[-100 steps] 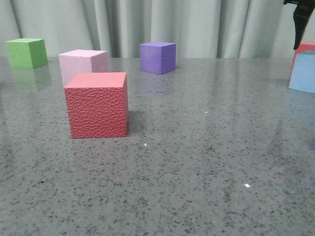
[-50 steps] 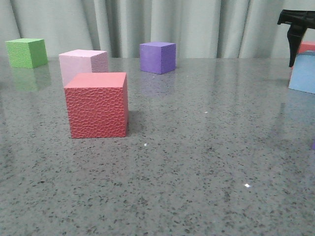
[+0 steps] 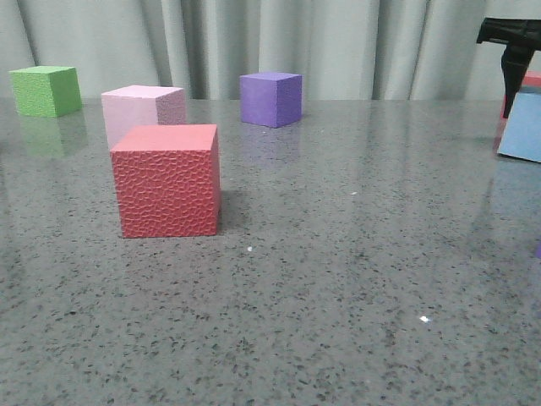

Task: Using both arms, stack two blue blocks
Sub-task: 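Lift the light blue cube with the right gripper and carry it inward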

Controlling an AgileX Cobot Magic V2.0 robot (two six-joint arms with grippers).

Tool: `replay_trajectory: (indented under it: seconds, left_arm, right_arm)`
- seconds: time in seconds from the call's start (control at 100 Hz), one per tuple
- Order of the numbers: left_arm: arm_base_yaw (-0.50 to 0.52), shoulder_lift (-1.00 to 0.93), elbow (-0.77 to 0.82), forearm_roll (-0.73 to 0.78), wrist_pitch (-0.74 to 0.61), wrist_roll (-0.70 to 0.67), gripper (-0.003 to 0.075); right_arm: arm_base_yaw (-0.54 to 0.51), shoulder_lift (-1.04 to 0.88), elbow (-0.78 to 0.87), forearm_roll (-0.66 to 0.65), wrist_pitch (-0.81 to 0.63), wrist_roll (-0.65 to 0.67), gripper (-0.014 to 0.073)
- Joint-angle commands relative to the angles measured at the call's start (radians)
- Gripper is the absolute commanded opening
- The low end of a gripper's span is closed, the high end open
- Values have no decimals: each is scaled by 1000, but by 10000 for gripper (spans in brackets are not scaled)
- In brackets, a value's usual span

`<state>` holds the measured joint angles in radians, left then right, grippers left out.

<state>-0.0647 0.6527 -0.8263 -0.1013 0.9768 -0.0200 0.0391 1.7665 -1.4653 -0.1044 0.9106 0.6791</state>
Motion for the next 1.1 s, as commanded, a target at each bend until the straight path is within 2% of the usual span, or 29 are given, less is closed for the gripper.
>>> replay_trajectory:
  seconds: [0.0, 0.14, 0.38, 0.83, 1.09]
  left_arm:
    - [2, 6, -34, -12, -60, 0, 692]
    - [2, 6, -34, -12, -60, 0, 692]
    - [2, 6, -34, -12, -60, 0, 692]
    - [2, 6, -34, -12, -60, 0, 692]
    - [2, 6, -34, -12, -60, 0, 692]
  right_arm:
    - [9, -69, -33, -8, -8, -50, 329]
    - [41, -98, -42, 7, -2, -107, 329]
    - [141, -103, -142, 87, 90, -255, 329]
    - [332, -18, -323, 104, 132, -249, 329]
    - [413, 83, -417, 104, 155, -176, 329]
